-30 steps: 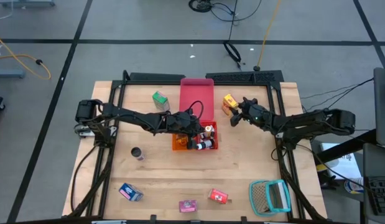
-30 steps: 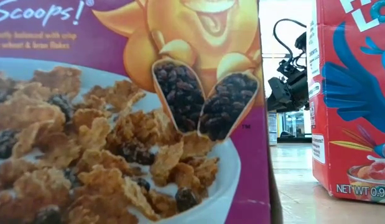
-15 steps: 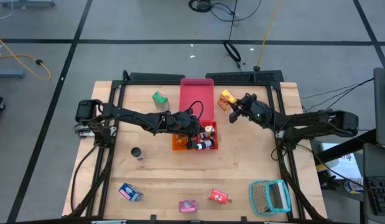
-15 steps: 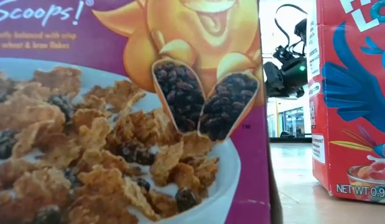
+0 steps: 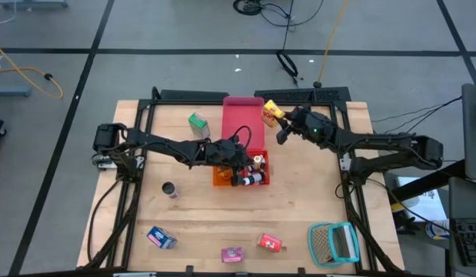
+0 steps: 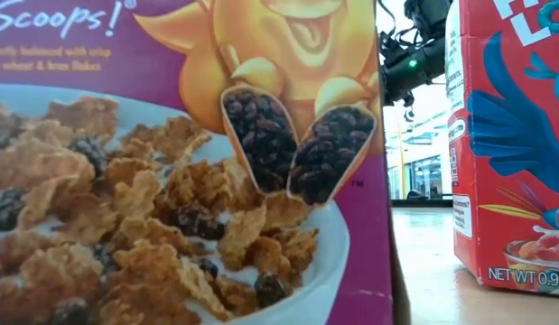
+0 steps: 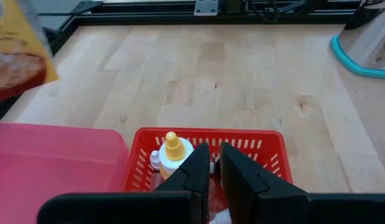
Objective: Pick & Place Kitchen Items
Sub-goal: Put the yellow cereal box into the pink bin
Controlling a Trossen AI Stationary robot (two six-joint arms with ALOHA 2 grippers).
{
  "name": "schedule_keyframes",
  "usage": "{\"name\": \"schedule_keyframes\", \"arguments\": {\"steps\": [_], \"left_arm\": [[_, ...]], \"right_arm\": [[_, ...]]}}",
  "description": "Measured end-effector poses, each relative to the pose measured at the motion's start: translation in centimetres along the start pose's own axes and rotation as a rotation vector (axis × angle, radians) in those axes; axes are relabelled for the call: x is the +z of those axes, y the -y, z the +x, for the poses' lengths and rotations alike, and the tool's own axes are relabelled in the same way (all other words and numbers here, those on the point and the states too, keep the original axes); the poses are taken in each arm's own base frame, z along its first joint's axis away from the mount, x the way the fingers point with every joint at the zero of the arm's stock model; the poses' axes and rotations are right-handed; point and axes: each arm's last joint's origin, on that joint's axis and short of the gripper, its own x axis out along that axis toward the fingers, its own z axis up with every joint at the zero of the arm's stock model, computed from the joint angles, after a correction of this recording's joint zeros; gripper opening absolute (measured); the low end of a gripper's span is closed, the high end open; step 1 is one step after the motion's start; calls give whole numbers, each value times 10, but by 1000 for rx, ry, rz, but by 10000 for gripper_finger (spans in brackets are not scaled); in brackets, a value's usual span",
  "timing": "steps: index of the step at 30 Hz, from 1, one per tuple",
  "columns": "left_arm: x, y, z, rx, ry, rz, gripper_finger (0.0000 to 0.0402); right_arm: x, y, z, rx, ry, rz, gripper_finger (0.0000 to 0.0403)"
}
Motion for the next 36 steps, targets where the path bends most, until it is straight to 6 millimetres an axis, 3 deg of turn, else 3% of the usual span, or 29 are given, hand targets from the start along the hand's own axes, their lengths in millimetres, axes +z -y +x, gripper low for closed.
{"name": "schedule_keyframes", "arguments": {"steps": [7, 21, 36], "left_arm": [[3, 3, 0, 0, 33, 15, 42], [1, 2, -3, -10, 0, 57, 42], [21, -2, -57, -31, -48, 49, 42]], "right_arm": [[2, -6, 5, 115, -10, 13, 86], [-19, -19, 33, 265, -31, 10, 86], [-41, -27, 47, 422, -87, -67, 86]]}}
